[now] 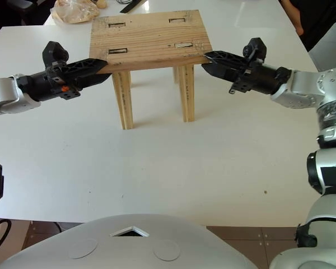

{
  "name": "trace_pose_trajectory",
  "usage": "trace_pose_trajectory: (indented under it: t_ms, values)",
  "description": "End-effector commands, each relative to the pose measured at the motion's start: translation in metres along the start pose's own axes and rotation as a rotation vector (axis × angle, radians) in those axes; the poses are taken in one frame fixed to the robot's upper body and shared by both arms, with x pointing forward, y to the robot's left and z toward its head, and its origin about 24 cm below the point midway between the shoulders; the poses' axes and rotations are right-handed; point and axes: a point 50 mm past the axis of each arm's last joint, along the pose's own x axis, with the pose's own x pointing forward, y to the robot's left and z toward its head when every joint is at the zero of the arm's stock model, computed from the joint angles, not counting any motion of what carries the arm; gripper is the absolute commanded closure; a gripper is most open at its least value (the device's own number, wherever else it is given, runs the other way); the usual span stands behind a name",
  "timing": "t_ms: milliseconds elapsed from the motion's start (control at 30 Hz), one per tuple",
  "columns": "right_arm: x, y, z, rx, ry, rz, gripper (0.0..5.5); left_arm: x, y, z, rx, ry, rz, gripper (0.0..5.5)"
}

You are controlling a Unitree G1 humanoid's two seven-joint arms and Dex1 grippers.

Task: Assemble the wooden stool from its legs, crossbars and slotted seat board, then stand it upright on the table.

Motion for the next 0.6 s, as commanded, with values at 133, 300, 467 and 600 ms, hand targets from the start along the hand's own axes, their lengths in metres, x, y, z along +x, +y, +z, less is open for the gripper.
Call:
trace_pose_trajectory:
  t_ms: [133,300,467,600]
  values:
    - [0.032,-0.018,-0.053,-0.187,-0.167,-0.358,3.43,0.006,0.011,-0.019,0.08,-0.111,0.291,2.73]
    - [0.036,-0.003,-0.063,-0.221,-0.194,-0.259,2.6,0.001,-0.029,-0.035,0.261,0.059,0.066,1.88]
    - [0.003,-0.016,-0.087,-0.269,0.035,-0.419,1.79,-0.038,-0.012,-0.106,0.25,0.398,0.247,1.04]
    - [-0.034,-0.048,-0.082,-0.436,0.085,-0.765,1.74,-0.061,0.021,-0.12,0.388,0.396,0.513,0.68]
